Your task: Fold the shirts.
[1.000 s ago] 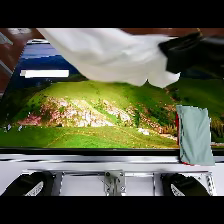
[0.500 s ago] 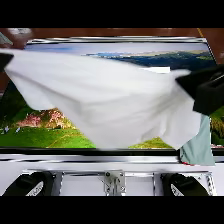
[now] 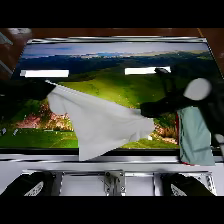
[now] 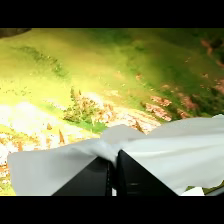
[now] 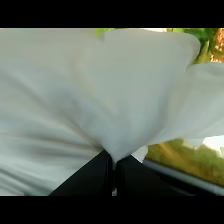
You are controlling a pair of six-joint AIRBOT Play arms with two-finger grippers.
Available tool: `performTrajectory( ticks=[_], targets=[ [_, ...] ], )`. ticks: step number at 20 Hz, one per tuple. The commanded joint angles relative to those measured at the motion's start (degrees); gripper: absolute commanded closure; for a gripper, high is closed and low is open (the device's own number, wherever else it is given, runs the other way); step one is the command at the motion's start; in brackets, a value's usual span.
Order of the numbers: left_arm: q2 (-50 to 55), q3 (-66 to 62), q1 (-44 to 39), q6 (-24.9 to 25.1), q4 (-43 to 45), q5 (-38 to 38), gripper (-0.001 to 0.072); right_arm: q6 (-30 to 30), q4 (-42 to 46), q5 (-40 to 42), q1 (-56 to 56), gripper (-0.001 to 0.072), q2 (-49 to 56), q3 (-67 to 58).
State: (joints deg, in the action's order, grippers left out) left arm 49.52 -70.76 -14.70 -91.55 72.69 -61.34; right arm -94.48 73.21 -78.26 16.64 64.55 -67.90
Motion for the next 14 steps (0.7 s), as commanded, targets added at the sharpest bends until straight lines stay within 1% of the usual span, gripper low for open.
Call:
performTrajectory(
  ticks=[1, 3, 5, 7, 9, 10, 11, 12, 13, 14],
  targets=[
    [8.8, 5.6, 0.0, -0.3, 1.1, 9.6, 0.0669, 0.9, -0.3, 23.0, 0.0, 0.064, 11.2, 5.5],
    [15.7, 5.5, 0.0, -1.1, 1.0, 14.1, 0.0669, 0.5, -0.3, 33.3, 0.0, 0.064, 15.8, 5.5],
    [22.1, 5.5, -0.3, -4.1, 0.6, 15.9, 0.0669, 0.0, -0.8, 39.2, 0.0, 0.064, 18.2, 5.5],
    [28.4, 5.5, -1.2, -5.5, 0.0, 15.2, 0.0668, -1.7, -1.3, 41.1, 0.0, 0.064, 20.1, 5.5],
    [33.2, 5.5, -1.6, -5.7, -4.3, 14.4, 0.0668, -3.4, -3.8, 41.2, 0.0, 0.0639, 21.5, 5.5],
    [34.5, 5.5, -1.6, -5.7, -6.6, 14.2, 0.0667, -3.4, -6.1, 42.1, 0.0, 0.0618, 21.5, 5.5],
    [35.0, 5.5, -1.4, -5.7, -8.5, 14.2, 0.0632, -3.4, -7.9, 43.7, 0.0, 0.0615, 21.2, 5.4],
    [34.7, 5.0, -0.8, -5.7, -9.6, 13.7, 0.0425, -3.4, -8.7, 44.1, 0.0, 0.0589, 20.8, 5.0],
    [34.4, 3.5, 0.3, -5.8, -9.7, 11.6, 0.0133, -2.7, -8.4, 43.6, 0.0, 0.0262, 20.3, 4.1],
    [34.0, 1.3, 1.9, -5.6, -9.7, 7.6, 0.0005, 0.1, -8.0, 41.9, -0.1, 0.0024, 19.4, 2.9]
  ],
)
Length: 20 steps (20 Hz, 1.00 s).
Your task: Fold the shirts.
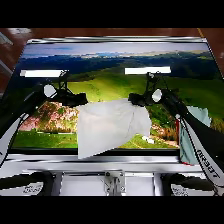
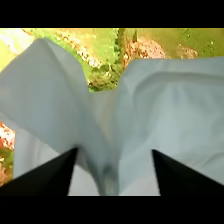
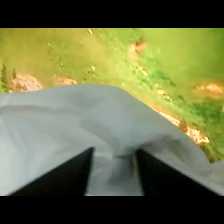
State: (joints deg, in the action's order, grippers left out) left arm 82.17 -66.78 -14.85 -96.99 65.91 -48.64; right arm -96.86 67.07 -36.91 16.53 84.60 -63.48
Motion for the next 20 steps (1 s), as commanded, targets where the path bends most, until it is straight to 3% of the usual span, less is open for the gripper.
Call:
performTrajectory(
  ticks=[1, 4, 7, 9, 11, 13, 20],
  targets=[
    [0.9, -5.6, 4.4, 0.7, -2.9, -11.0, 0.0005, 5.7, 0.0, -2.7, -0.2, 0.0024, -1.9, -3.0],
    [-2.0, -12.1, 11.8, 5.2, -2.9, -28.5, 0.0005, 9.9, 14.3, -16.2, -2.9, 0.0024, -7.3, -6.5],
    [-9.4, -6.9, 17.4, 8.5, 0.4, -39.7, 0.001, 12.3, 29.5, -33.0, -10.2, 0.0024, -12.9, -6.6],
    [-14.7, 4.0, 20.2, 7.8, -0.7, -40.9, 0.0009, 16.4, 21.7, -40.6, -19.4, 0.0024, -13.8, -5.9],
    [-18.5, 17.4, 20.3, 6.7, -4.6, -38.6, 0.0008, 19.1, 4.8, -41.2, -29.2, 0.0024, -13.9, -3.4],
    [-20.7, 28.7, 19.9, 7.9, -9.5, -33.6, 0.0008, 22.4, -5.4, -41.7, -35.4, 0.0024, -13.9, -0.2],
    [-21.3, 44.2, 19.8, 12.9, -13.9, -21.2, 0.0011, 23.9, -4.9, -41.3, -38.2, 0.0024, -13.9, 5.7]
  ],
)
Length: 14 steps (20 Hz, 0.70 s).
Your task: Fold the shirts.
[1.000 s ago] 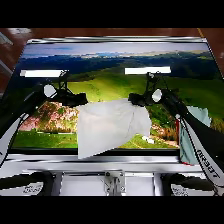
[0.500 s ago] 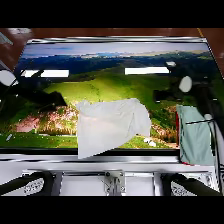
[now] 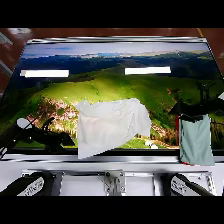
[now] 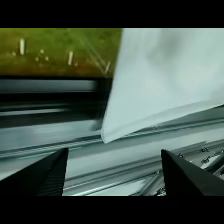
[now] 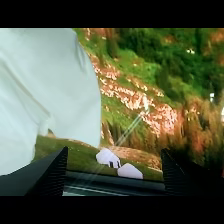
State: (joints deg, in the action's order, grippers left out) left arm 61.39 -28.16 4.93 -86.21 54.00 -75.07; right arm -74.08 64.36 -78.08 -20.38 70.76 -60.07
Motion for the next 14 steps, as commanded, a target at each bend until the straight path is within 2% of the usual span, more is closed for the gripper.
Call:
performTrajectory(
  ticks=[1, 4, 8, 12, 14],
  targets=[
    [-0.5, 6.5, 0.0, 3.2, -3.6, 6.9, 0.0013, 1.1, -2.4, 0.7, -1.3, 0.0024, -0.1, 2.9],
    [0.6, 8.5, 0.0, 7.2, -10.1, 10.4, 0.0012, 1.1, -2.6, 2.9, -1.3, 0.0025, -0.1, 4.1],
    [3.5, 8.6, -0.3, 10.4, -13.1, 11.2, 0.0013, 0.8, -3.2, 4.3, -1.3, 0.0025, -0.1, 4.1],
    [7.1, 8.5, -3.8, 11.3, -15.2, 14.1, 0.0013, 0.7, -4.5, 4.6, -1.3, 0.0025, -0.1, 4.1],
    [8.9, 8.5, -6.4, 14.0, -20.8, 16.3, 0.0013, 0.6, -5.2, 4.6, -1.3, 0.0024, -0.1, 4.2]
  ],
)
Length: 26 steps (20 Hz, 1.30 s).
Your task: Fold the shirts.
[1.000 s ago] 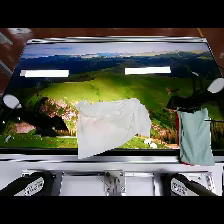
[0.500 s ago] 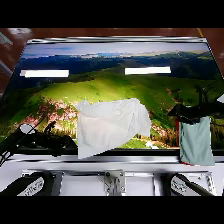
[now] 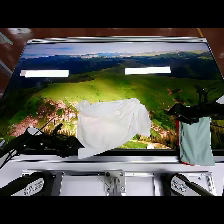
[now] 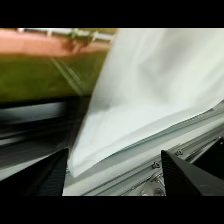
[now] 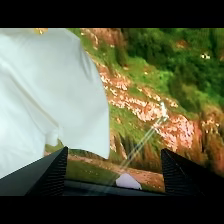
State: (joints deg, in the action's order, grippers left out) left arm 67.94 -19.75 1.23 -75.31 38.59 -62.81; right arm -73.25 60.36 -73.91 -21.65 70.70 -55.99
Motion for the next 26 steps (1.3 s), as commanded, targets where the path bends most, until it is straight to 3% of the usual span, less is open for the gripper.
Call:
performTrajectory(
  ticks=[1, 3, 7, 8, 9, 14, 18, 23, 26],
  targets=[
    [3.1, 0.1, -4.1, 4.5, -8.6, 5.4, 0.0014, -0.3, -1.7, 0.4, 0.0, 0.0024, 0.0, 0.0],
    [4.2, 0.1, -6.6, 5.1, -12.5, 8.0, 0.0063, -1.0, -1.8, 0.4, 0.0, 0.0024, 0.0, 0.0],
    [6.1, 0.1, -10.6, 5.2, -16.2, 10.7, 0.0469, -2.5, -1.8, 0.4, 0.0, 0.0024, 0.0, 0.1],
    [6.1, 0.1, -10.7, 5.7, -16.3, 10.4, 0.0629, -2.6, -1.8, 0.4, 0.0, 0.0025, 0.0, 0.1],
    [6.1, 0.1, -10.6, 6.8, -16.4, 9.7, 0.0669, -2.6, -1.8, 0.4, 0.0, 0.0025, 0.0, 0.1],
    [3.5, 0.1, -10.6, 6.8, -16.4, 9.3, 0.0669, -0.4, -3.9, -0.5, 0.0, 0.0025, 2.7, 4.2],
    [-2.6, 0.1, -8.6, 5.5, -16.4, 9.2, 0.0669, 3.6, -11.7, 1.2, 0.4, 0.0024, 9.8, 7.6],
    [-8.1, 0.1, -6.3, 3.6, -16.4, 9.2, 0.0669, 3.8, -11.6, 9.5, 9.3, 0.0025, 15.7, 7.5],
    [-8.3, 0.1, -6.3, 3.7, -16.4, 8.1, 0.0669, 0.6, -12.2, 13.1, 10.8, 0.0024, 17.5, 7.5]
  ],
)
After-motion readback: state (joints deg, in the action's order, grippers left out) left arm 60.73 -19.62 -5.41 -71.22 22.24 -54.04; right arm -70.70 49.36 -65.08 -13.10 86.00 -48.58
